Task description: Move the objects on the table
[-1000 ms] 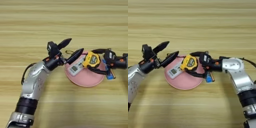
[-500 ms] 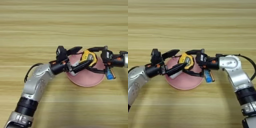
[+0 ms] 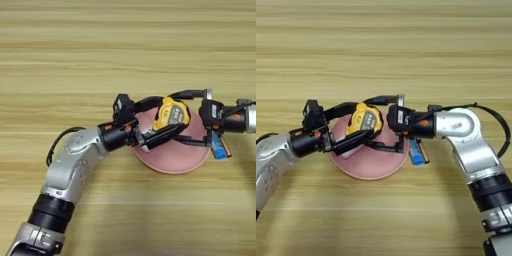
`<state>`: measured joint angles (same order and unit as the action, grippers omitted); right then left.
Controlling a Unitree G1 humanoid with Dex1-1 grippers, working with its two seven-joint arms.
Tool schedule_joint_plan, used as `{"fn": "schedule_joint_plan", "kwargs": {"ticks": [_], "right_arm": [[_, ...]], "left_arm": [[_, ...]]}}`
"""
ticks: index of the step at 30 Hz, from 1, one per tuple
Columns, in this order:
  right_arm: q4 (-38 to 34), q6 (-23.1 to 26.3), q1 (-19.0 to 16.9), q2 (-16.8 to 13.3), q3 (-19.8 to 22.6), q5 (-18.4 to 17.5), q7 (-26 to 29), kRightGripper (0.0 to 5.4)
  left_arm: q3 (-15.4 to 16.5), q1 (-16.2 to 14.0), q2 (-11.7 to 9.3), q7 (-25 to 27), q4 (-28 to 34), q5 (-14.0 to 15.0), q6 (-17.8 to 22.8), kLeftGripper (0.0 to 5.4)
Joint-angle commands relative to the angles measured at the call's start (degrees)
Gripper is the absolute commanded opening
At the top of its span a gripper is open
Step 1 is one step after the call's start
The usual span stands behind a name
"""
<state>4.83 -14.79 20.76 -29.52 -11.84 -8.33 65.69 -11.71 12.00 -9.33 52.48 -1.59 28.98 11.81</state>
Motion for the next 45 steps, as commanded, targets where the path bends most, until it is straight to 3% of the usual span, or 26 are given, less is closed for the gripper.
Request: {"fn": "schedule_joint_plan", "kwargs": {"ticks": [1,14,29,34,45], "right_arm": [[-1.57,-1.69,0.42,-0.59,0.22,-0.86,0.07,4.59],[-2.98,-3.43,-0.35,-1.13,-0.16,-1.61,1.19,4.59],[-3.06,-9.25,-0.59,-1.01,-0.17,-2.51,1.58,4.59],[-0.79,-13.37,0.26,-0.86,-0.43,-0.66,0.4,4.59],[2.06,-16.94,0.95,-1.48,-1.63,0.81,-0.44,4.59]], "left_arm": [[-0.45,0.12,0.22,-0.14,-0.64,-1.45,-0.1,5.4],[0.73,1.3,1.18,-1.31,-2.63,-2.16,0.84,5.4],[0.78,1.26,1.0,-0.87,-2.49,-0.74,5.44,4.11],[0.82,1.0,0.32,0.39,-1.01,1.62,9.75,3.79],[1.47,0.93,0.28,0.47,0.12,2.82,11.59,3.35]]}}
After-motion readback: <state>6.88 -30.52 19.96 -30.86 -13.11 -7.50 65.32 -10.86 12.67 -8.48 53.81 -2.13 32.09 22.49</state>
